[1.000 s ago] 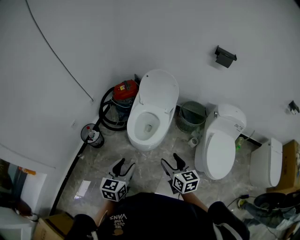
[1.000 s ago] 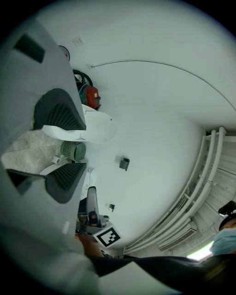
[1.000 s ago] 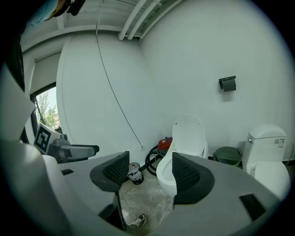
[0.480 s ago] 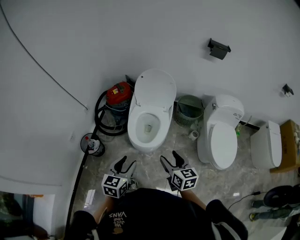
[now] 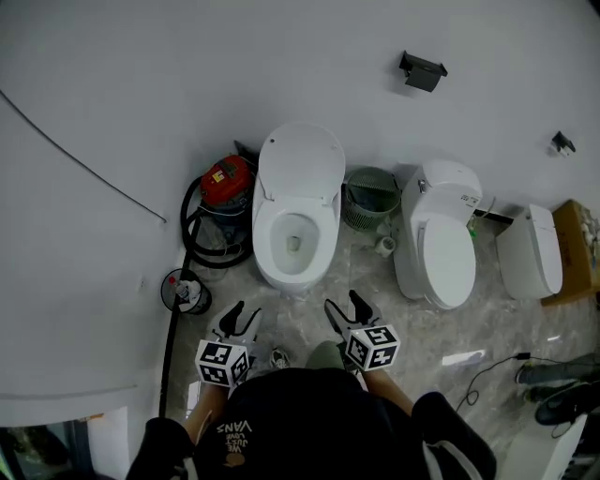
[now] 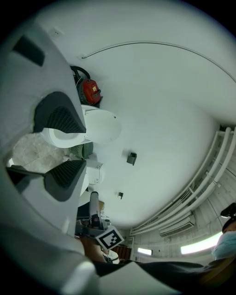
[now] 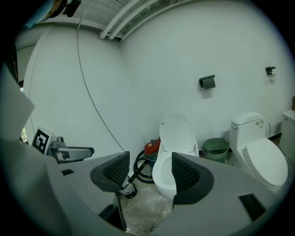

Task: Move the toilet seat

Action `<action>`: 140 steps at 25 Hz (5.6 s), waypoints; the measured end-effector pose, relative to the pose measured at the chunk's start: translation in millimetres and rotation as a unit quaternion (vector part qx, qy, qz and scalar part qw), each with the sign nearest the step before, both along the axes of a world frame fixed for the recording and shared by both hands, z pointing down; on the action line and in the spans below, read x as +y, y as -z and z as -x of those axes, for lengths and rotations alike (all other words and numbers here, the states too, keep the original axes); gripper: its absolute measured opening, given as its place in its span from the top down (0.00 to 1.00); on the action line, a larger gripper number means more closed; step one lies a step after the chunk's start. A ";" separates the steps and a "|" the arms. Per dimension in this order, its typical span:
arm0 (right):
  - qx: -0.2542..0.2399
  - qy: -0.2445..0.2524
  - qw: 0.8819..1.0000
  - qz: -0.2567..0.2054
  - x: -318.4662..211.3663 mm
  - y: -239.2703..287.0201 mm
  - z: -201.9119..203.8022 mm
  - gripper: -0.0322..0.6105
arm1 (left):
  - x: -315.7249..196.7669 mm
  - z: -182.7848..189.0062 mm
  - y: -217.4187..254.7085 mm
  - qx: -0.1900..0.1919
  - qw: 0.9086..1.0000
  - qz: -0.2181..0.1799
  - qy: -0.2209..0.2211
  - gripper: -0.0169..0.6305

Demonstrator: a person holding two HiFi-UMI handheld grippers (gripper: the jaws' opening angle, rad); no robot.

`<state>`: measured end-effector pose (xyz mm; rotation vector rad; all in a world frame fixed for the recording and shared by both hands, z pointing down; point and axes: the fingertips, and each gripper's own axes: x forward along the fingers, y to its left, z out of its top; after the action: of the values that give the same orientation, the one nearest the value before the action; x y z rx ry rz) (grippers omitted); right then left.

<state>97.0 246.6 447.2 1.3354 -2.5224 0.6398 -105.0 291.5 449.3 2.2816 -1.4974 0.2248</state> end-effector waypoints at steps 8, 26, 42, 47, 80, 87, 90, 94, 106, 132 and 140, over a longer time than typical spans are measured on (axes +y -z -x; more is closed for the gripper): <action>0.009 -0.024 1.000 0.018 -1.8 -13.9 1.2 0.53 | -12.5 8.7 -17.4 0.010 1.000 0.020 -0.011 0.69; 0.044 -0.016 0.995 0.090 -110.4 -75.4 -9.9 0.55 | -96.7 24.1 -76.6 -0.010 0.995 0.101 0.023 0.69; 0.066 -0.026 0.984 0.166 -210.4 -150.8 -38.9 0.55 | -202.1 22.3 -138.3 -0.012 0.983 0.175 0.054 0.69; 0.070 -0.016 0.977 0.201 -228.6 -180.7 -44.4 0.55 | -213.4 20.4 -165.4 -0.017 0.974 0.213 0.071 0.69; 0.037 -0.116 0.918 0.378 -249.6 -398.1 -32.5 0.50 | -259.1 59.2 -384.7 0.058 0.915 0.384 0.108 0.60; 0.008 -0.153 0.903 0.401 -237.6 -428.0 -32.8 0.49 | -258.8 50.7 -414.0 0.085 0.903 0.410 0.095 0.51; 0.002 -0.161 0.900 0.405 -236.1 -436.3 -30.1 0.49 | -260.9 48.7 -423.7 0.094 0.899 0.417 0.097 0.51; -0.014 -0.179 0.892 0.415 -235.4 -446.3 -25.6 0.47 | -267.4 46.7 -435.1 0.105 0.894 0.424 0.103 0.50; -0.049 -0.209 0.879 0.426 -226.1 -458.0 -13.2 0.46 | -274.3 41.5 -456.6 0.139 0.878 0.442 0.122 0.46; -0.080 -0.219 0.881 0.413 -230.4 -446.2 3.3 0.44 | -277.4 43.7 -456.3 0.177 0.865 0.452 0.125 0.63; -0.096 -0.221 0.883 0.402 -230.1 -420.5 3.2 0.44 | -277.7 42.6 -430.8 0.206 0.868 0.436 0.122 0.61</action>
<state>93.8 16.4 867.7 1.5129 -1.6681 1.7388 -147.5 13.7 880.0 1.3005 -1.1092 0.2518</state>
